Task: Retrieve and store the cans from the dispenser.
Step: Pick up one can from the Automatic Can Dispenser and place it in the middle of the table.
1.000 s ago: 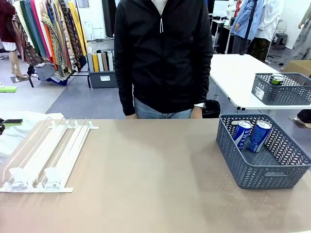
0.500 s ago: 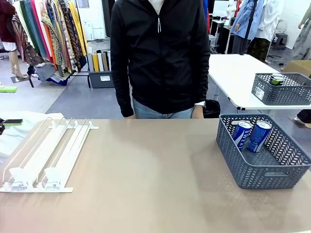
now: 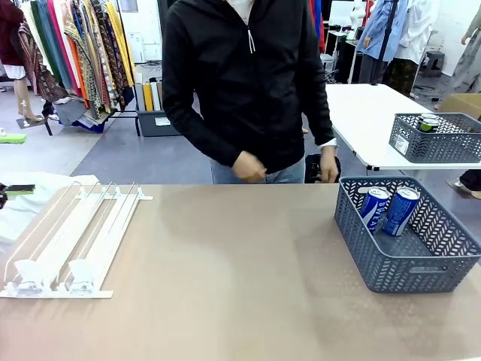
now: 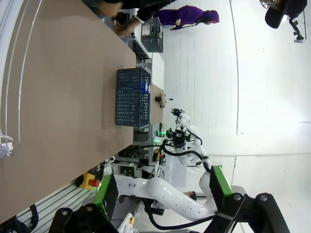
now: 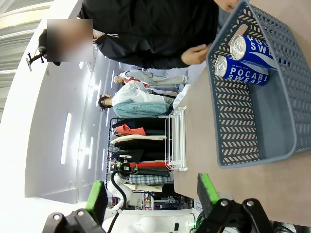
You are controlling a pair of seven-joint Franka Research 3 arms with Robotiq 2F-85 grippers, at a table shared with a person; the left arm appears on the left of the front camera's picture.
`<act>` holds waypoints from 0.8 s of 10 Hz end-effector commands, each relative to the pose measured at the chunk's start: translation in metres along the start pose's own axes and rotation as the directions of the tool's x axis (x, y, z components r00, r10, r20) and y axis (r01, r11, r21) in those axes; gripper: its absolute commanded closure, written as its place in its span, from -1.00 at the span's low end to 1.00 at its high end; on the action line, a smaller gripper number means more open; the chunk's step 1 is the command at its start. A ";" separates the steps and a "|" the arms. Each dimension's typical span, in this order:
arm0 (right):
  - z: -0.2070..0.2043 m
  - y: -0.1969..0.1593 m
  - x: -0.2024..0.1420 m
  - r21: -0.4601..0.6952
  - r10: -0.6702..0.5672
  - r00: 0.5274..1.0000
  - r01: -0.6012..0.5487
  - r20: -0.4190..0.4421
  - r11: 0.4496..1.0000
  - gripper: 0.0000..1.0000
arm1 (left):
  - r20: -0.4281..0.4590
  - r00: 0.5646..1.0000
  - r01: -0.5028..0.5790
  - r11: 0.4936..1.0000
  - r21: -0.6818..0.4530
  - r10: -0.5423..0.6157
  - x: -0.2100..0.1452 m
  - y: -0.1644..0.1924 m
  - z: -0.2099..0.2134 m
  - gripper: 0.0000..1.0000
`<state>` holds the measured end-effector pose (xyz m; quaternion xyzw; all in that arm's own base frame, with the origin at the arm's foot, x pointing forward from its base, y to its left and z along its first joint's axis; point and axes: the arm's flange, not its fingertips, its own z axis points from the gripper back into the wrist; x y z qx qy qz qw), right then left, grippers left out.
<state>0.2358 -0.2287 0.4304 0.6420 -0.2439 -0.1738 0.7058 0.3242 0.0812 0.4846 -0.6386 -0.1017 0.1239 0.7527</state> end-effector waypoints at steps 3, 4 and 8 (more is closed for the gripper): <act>0.002 0.000 -0.001 -0.008 0.026 1.000 -0.026 -0.015 1.000 -1.00 | 0.004 1.000 0.009 1.000 -0.019 -0.009 0.000 -0.004 0.000 -1.00; 0.002 0.000 -0.001 -0.008 0.026 1.000 -0.026 -0.015 1.000 -1.00 | 0.004 1.000 0.009 1.000 -0.019 -0.009 0.000 -0.004 0.000 -1.00; 0.002 0.000 -0.001 -0.008 0.026 1.000 -0.026 -0.015 1.000 -1.00 | 0.004 1.000 0.009 1.000 -0.019 -0.009 0.000 -0.004 0.000 -1.00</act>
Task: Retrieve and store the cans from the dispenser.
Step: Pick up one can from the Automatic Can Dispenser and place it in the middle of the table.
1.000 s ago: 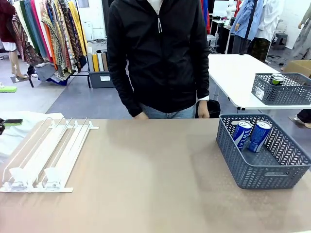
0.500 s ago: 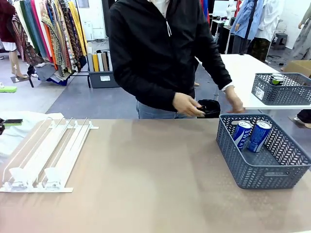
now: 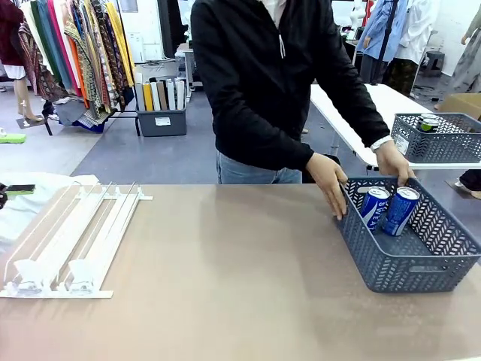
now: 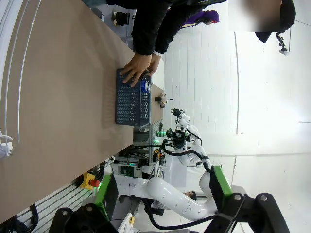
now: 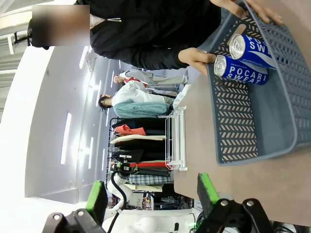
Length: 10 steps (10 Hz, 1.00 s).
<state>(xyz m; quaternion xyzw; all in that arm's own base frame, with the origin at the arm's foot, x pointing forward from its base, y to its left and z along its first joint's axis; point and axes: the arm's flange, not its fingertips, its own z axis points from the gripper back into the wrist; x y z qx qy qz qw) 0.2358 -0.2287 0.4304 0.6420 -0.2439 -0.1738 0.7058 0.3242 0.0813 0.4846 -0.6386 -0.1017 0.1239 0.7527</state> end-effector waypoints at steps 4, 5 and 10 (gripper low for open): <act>0.002 0.000 -0.001 -0.008 0.026 1.000 -0.026 -0.015 1.000 -1.00 | 0.004 1.000 0.009 1.000 -0.019 -0.009 0.000 -0.004 0.000 -1.00; 0.002 0.000 -0.001 -0.008 0.026 1.000 -0.026 -0.015 1.000 -1.00 | 0.004 1.000 0.009 1.000 -0.019 -0.009 0.000 -0.004 0.000 -1.00; 0.002 0.000 -0.001 -0.008 0.026 1.000 -0.026 -0.015 1.000 -1.00 | 0.004 1.000 0.009 1.000 -0.019 -0.009 0.000 -0.004 0.000 -1.00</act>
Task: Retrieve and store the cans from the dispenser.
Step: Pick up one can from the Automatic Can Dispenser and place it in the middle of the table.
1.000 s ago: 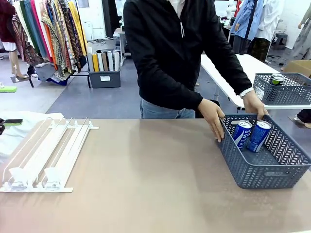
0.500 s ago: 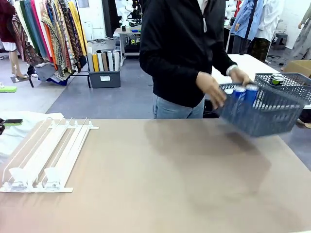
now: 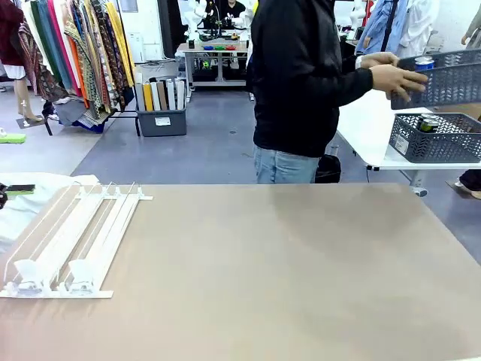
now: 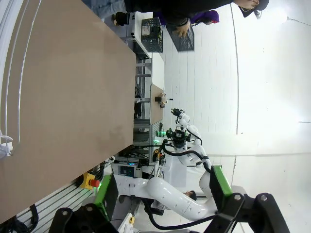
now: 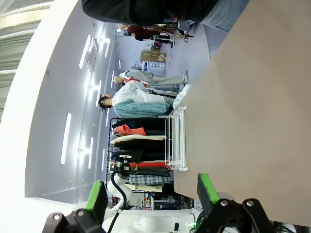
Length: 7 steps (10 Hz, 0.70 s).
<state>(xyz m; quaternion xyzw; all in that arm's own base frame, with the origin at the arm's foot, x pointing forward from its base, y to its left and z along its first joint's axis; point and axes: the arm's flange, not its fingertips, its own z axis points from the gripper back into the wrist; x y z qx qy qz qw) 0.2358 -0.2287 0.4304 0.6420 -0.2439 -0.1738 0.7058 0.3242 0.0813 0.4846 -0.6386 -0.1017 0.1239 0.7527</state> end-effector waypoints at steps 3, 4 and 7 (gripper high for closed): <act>0.002 0.000 -0.001 -0.008 0.026 1.000 -0.026 -0.015 1.000 -1.00 | 0.004 1.000 0.009 1.000 -0.019 -0.009 0.000 -0.004 0.000 -1.00; 0.002 0.000 -0.001 -0.008 0.026 1.000 -0.026 -0.015 1.000 -1.00 | 0.004 1.000 0.009 1.000 -0.019 -0.009 0.000 -0.004 0.000 -1.00; 0.002 0.000 -0.001 -0.008 0.026 1.000 -0.026 -0.015 1.000 -1.00 | 0.004 1.000 0.009 1.000 -0.019 -0.009 0.000 -0.004 0.000 -1.00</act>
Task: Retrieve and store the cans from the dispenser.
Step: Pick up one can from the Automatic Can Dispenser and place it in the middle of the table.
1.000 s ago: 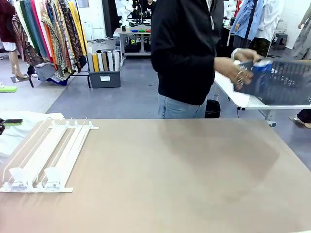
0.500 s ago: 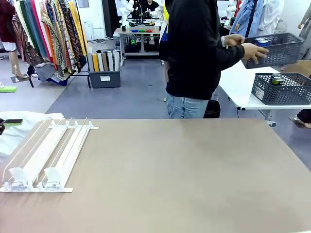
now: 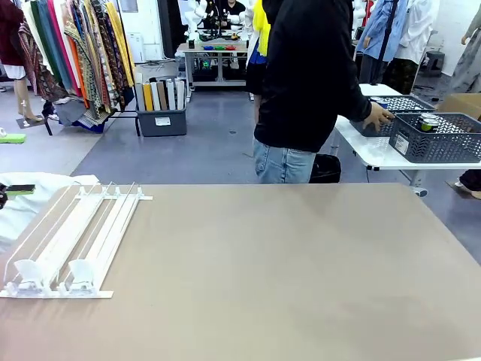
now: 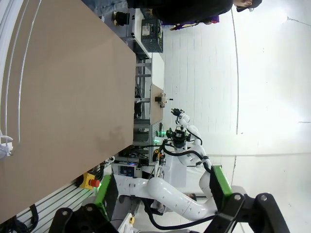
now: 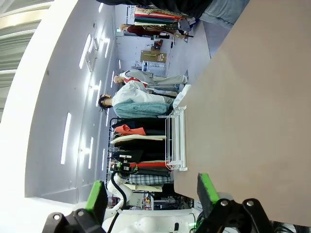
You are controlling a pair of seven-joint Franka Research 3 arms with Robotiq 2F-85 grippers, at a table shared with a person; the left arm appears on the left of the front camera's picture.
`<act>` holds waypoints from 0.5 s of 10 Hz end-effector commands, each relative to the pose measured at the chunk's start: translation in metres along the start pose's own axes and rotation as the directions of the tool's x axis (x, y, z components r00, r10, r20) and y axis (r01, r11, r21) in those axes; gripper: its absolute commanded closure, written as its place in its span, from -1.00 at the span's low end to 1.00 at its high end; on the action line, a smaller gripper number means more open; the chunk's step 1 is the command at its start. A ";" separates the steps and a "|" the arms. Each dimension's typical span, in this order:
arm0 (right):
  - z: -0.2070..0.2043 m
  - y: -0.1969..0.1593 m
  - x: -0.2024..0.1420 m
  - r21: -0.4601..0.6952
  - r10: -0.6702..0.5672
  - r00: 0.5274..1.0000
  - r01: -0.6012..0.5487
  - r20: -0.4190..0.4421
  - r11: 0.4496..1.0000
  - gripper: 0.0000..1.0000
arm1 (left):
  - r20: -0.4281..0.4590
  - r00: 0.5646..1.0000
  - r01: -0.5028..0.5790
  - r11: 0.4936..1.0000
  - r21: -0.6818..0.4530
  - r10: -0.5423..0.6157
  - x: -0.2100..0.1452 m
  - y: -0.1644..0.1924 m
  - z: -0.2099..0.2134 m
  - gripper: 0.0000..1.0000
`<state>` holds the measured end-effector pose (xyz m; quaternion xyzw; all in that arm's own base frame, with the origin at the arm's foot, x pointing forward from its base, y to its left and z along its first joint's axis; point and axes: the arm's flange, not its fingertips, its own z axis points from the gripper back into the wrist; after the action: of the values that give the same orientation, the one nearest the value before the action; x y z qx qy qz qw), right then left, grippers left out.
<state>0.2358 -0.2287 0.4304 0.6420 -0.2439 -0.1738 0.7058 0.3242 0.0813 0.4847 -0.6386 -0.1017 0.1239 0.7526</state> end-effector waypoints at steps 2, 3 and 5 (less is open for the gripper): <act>0.002 0.000 -0.001 -0.008 0.026 1.000 -0.026 -0.015 1.000 -1.00 | 0.004 1.000 0.009 1.000 -0.019 -0.009 0.000 -0.004 0.000 -1.00; 0.002 0.000 -0.001 -0.008 0.026 1.000 -0.026 -0.015 1.000 -1.00 | 0.004 1.000 0.009 1.000 -0.019 -0.009 0.000 -0.004 0.000 -1.00; 0.002 0.000 -0.001 -0.008 0.026 1.000 -0.026 -0.015 1.000 -1.00 | 0.004 1.000 0.009 1.000 -0.019 -0.009 0.000 -0.004 0.000 -1.00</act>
<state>0.2358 -0.2287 0.4304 0.6420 -0.2439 -0.1737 0.7058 0.3242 0.0813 0.4847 -0.6386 -0.1017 0.1239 0.7526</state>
